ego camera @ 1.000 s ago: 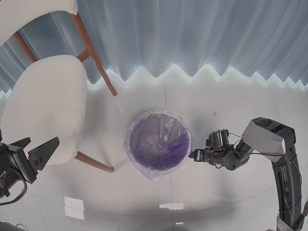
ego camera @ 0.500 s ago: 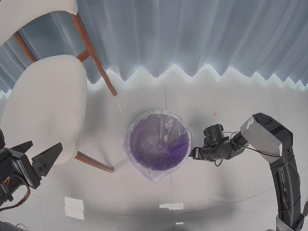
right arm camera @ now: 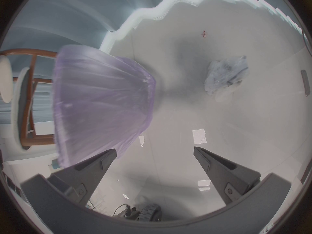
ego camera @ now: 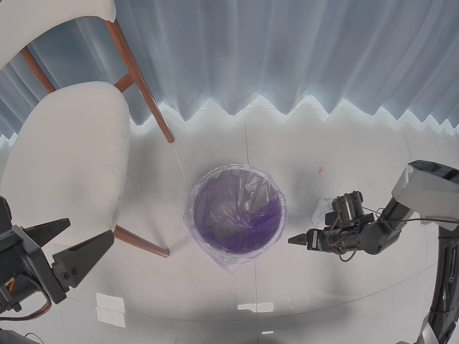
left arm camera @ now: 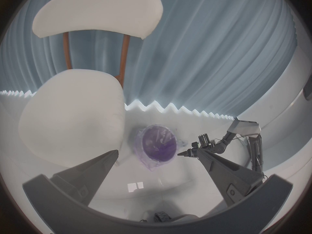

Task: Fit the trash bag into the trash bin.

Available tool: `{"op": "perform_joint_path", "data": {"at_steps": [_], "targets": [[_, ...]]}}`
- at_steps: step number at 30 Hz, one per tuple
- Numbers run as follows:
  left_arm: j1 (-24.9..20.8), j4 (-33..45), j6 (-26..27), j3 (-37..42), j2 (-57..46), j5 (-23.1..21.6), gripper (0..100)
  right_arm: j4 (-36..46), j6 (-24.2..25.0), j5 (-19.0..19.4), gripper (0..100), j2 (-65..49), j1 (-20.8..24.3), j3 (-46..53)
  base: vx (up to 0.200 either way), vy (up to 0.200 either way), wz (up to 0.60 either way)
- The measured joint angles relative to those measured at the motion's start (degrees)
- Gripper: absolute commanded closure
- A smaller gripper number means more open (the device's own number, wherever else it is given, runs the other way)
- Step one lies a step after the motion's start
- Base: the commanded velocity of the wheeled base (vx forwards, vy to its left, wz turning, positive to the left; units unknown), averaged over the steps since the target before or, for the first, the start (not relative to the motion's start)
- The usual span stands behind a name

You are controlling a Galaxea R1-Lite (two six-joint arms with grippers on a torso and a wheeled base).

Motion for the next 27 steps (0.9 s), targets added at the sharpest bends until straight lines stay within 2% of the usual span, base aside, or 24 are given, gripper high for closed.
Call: {"op": "perform_joint_path", "data": {"at_steps": [4,9,12,17,19,22,27], "targets": [[0.4,-0.2,0.0,0.3,-0.4,-6.7,0,-5.8,0.0,1.9,0,-8.6,-0.2,11.4,0.0,0.0,0.0],[4.6,-0.7,-0.7,0.5,-0.5,-20.1,0,-7.6,1.0,3.0,0,-21.2,-0.3,21.5,0.0,0.0,0.0],[10.4,-1.3,-2.8,0.0,0.3,-27.8,0,-3.9,3.7,3.0,0,-28.5,-0.3,24.3,0.0,0.0,0.0],[23.7,-4.4,-6.4,-0.8,3.1,-37.6,0,10.2,8.3,2.1,0,-38.0,0.2,22.9,0.0,0.0,0.0],[29.1,-7.3,-7.7,-0.9,4.6,-40.6,0,15.5,9.4,0.6,0,-40.7,1.1,21.4,0.0,0.0,0.0],[36.0,-13.1,-9.1,-0.1,6.9,-43.9,0,20.5,11.2,-3.8,0,-43.7,4.2,19.1,0.0,0.0,0.0],[42.7,-19.1,-10.4,3.2,9.4,-47.1,0,19.3,16.6,-11.9,0,-43.6,12.3,15.4,0.0,0.0,0.0]]}}
